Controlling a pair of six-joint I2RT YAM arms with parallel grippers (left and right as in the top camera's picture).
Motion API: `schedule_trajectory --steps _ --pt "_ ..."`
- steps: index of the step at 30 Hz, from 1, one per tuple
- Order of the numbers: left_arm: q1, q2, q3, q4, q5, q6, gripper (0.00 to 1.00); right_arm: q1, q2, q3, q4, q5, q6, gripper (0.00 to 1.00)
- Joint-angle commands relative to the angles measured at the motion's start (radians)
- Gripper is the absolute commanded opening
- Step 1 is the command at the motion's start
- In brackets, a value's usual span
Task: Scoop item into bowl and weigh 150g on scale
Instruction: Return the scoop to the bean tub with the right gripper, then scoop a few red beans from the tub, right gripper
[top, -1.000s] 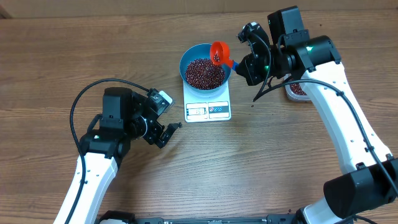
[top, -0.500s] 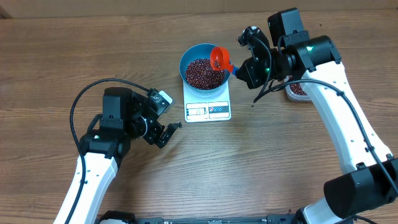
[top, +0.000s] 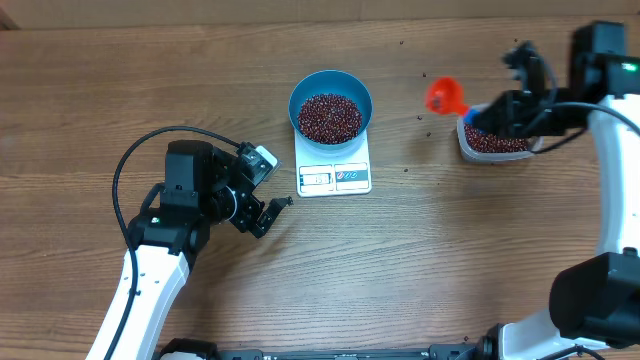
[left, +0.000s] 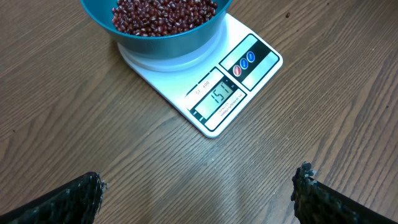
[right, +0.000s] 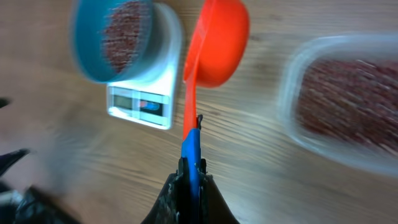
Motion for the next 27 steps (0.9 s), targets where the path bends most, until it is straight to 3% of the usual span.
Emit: schedule_trajectory --steps 1,5,7,16,23,27 --pt "0.0 0.0 0.001 0.003 -0.003 -0.01 1.0 -0.061 -0.04 0.026 -0.018 0.136 0.0 0.04" --pt "0.0 0.0 0.001 0.003 -0.003 -0.01 0.99 -0.045 -0.04 0.026 -0.011 0.486 0.152 0.04" --pt "0.0 0.0 0.001 0.003 -0.003 -0.01 1.0 -0.021 -0.04 0.026 -0.012 0.543 0.159 0.04" --pt "0.0 0.0 0.001 0.003 -0.003 -0.01 0.99 0.249 -0.04 0.02 -0.024 1.055 0.277 0.04" --pt "0.0 0.0 0.001 0.003 -0.003 -0.01 0.99 0.282 -0.04 0.02 -0.026 1.056 0.277 0.04" --pt "0.0 0.0 0.001 0.003 -0.003 -0.01 1.0 0.293 -0.04 0.048 -0.006 0.807 0.205 0.04"
